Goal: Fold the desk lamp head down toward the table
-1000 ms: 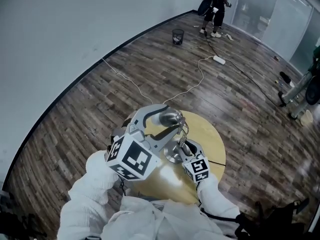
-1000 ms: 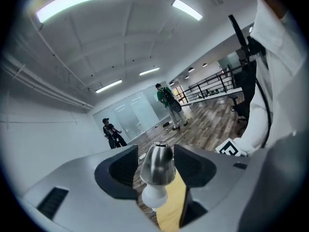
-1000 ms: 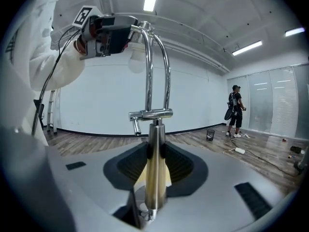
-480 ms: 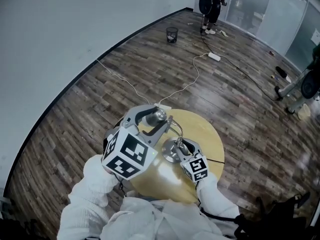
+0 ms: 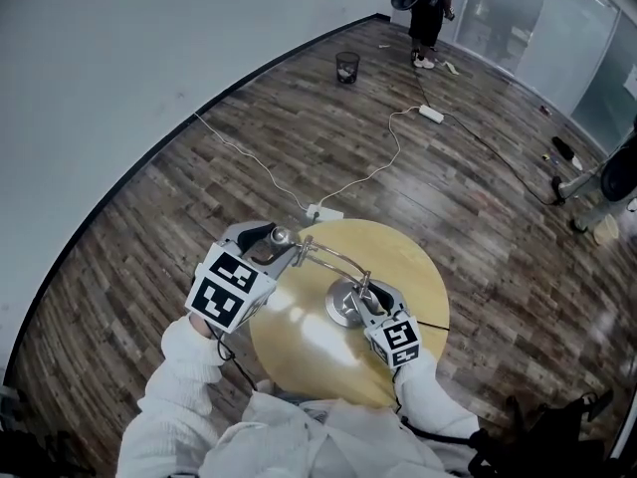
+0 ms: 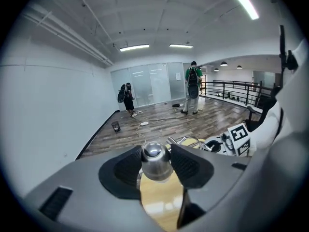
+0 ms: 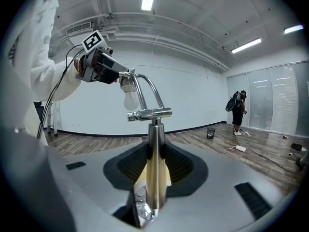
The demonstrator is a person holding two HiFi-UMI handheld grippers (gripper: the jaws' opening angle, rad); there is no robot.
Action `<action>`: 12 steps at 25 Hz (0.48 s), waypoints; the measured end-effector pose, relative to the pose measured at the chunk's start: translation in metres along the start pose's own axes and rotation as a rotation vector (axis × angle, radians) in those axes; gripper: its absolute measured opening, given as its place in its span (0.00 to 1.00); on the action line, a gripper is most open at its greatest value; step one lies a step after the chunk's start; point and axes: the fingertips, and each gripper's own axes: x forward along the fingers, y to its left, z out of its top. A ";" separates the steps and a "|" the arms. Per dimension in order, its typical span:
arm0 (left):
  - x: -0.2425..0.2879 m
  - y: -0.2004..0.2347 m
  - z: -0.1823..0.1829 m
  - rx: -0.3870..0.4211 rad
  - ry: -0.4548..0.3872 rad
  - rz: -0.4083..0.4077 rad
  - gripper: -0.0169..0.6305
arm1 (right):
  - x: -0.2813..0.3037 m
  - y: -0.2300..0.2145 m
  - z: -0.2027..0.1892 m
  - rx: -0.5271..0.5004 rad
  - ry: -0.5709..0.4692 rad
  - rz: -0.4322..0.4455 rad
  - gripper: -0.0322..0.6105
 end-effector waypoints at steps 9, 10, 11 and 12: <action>0.045 0.012 -0.082 -0.102 0.125 -0.008 0.31 | 0.004 -0.002 -0.002 0.012 0.009 -0.011 0.23; 0.053 0.010 -0.092 -0.071 0.138 -0.004 0.29 | 0.004 -0.002 -0.002 0.013 0.010 -0.012 0.23; 0.061 0.006 -0.100 -0.037 0.147 -0.006 0.28 | 0.004 -0.002 -0.002 0.013 0.011 -0.013 0.23; 0.069 0.001 -0.107 -0.006 0.154 -0.013 0.25 | 0.004 -0.002 -0.002 0.012 0.010 -0.015 0.23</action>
